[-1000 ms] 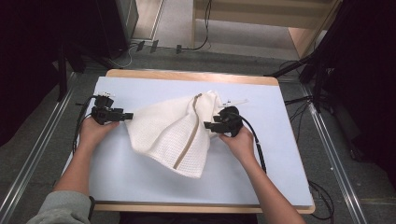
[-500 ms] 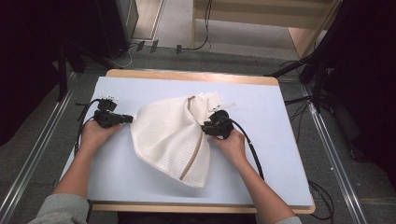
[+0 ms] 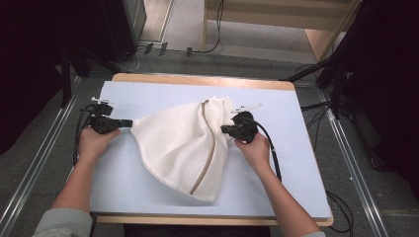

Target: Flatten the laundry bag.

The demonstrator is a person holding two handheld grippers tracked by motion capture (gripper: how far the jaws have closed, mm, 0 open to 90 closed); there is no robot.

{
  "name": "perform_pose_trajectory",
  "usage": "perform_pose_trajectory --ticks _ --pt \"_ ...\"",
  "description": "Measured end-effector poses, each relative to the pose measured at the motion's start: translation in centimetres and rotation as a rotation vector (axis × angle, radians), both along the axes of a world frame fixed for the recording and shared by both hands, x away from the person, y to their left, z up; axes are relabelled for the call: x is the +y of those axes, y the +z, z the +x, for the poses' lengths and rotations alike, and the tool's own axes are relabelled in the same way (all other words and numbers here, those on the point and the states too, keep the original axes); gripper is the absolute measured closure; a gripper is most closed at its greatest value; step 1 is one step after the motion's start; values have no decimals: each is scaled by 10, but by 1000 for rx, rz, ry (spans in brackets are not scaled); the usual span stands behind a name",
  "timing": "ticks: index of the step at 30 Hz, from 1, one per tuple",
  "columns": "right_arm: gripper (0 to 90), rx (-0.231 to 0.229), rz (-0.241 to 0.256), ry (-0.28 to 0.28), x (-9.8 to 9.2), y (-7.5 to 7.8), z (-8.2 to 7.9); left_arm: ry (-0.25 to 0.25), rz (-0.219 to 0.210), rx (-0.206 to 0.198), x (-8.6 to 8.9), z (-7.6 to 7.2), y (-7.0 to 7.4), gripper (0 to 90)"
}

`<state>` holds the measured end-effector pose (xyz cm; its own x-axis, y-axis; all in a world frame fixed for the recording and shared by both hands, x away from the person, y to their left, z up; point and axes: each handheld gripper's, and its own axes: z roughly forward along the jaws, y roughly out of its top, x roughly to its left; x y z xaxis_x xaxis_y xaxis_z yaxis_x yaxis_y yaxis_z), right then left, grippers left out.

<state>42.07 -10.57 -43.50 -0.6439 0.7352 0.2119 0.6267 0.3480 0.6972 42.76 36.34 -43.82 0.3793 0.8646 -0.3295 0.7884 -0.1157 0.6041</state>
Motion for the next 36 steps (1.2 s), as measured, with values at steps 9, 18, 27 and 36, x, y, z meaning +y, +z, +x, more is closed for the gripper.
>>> perform_pose_trajectory --ticks 9,18,27,36 --pt "900 -46 10 -8 -33 23 -28 45 -3 -28 14 -8 9 879" --pt "900 -51 40 -70 -78 32 -53 124 -9 -46 34 -18 15 880" --pt "900 -48 11 -100 -96 27 -65 126 -44 -7 52 -43 12 878" --pt "900 7 19 -97 -102 13 -68 60 -21 -91 46 -50 26 662"
